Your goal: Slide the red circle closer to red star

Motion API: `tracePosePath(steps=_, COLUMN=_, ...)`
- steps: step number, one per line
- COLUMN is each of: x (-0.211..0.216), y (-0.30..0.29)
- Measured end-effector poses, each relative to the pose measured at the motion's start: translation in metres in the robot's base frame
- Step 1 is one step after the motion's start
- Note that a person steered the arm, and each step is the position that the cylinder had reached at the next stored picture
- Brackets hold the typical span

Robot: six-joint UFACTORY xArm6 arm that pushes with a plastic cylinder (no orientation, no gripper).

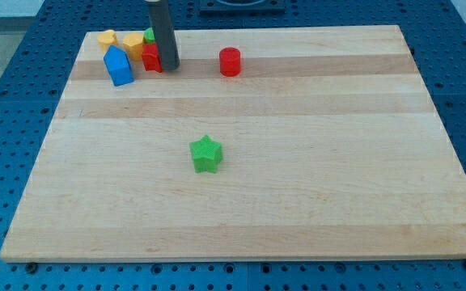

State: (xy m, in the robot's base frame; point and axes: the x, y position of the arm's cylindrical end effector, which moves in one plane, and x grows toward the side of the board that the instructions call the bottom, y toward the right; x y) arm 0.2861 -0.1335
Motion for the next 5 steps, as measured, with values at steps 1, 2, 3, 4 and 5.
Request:
tracePosePath(steps=1, x=0.006, y=-0.002)
tracePosePath(steps=2, x=0.039, y=0.013)
tracePosePath(steps=3, x=0.062, y=0.046)
tracePosePath(steps=4, x=0.061, y=0.100)
tracePosePath(steps=5, x=0.041, y=0.136)
